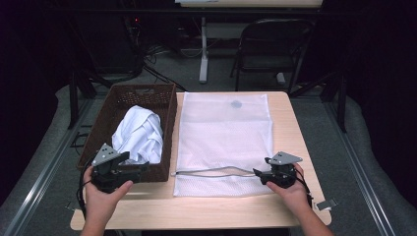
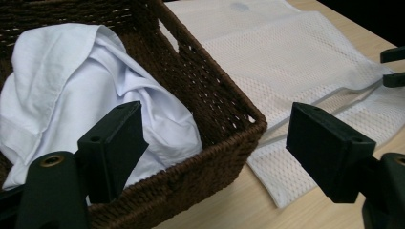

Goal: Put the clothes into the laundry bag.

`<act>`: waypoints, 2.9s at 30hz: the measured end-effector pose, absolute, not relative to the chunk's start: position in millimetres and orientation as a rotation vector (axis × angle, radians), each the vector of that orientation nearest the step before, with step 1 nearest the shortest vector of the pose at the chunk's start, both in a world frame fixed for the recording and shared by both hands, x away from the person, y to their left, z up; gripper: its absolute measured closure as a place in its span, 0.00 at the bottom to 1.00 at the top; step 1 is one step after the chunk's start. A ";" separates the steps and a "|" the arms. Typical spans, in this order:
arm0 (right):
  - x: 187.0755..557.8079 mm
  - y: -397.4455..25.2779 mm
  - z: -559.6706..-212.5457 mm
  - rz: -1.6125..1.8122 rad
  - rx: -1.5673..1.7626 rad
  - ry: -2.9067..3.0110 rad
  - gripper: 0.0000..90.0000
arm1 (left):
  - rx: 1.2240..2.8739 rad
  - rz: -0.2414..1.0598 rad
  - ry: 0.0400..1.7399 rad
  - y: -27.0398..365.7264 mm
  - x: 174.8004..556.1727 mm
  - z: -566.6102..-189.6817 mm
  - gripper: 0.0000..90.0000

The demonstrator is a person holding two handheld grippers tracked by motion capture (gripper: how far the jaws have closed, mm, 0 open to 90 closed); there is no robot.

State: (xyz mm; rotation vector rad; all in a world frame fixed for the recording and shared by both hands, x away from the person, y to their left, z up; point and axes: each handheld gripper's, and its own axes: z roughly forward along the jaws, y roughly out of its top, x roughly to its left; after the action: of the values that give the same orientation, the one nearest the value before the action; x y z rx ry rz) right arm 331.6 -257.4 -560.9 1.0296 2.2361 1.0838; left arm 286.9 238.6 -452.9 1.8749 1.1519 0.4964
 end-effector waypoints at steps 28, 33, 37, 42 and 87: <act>331.2 -256.2 -561.8 1.080 1.030 2.240 0.39 | 1.936 0.523 1.307 249.8 345.0 -426.6 0.18; 331.8 -256.3 -562.2 1.077 1.027 2.242 0.39 | 1.941 0.515 1.326 250.9 351.3 -424.8 0.18; 331.6 -256.3 -562.1 1.077 1.029 2.241 0.39 | 1.935 0.497 1.335 252.3 357.5 -421.8 0.18; 331.7 -256.2 -562.3 1.076 1.028 2.242 0.39 | 1.940 0.488 1.353 253.1 366.4 -418.2 0.18; 332.3 -256.3 -562.6 1.077 1.024 2.247 0.39 | 2.067 0.418 1.593 246.0 455.6 -424.1 0.20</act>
State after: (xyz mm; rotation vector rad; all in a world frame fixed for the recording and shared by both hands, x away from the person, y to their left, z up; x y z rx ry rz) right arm 332.3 -256.3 -562.6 1.0239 2.2470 1.0770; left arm 455.6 246.0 -424.1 2.0672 1.5929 0.4179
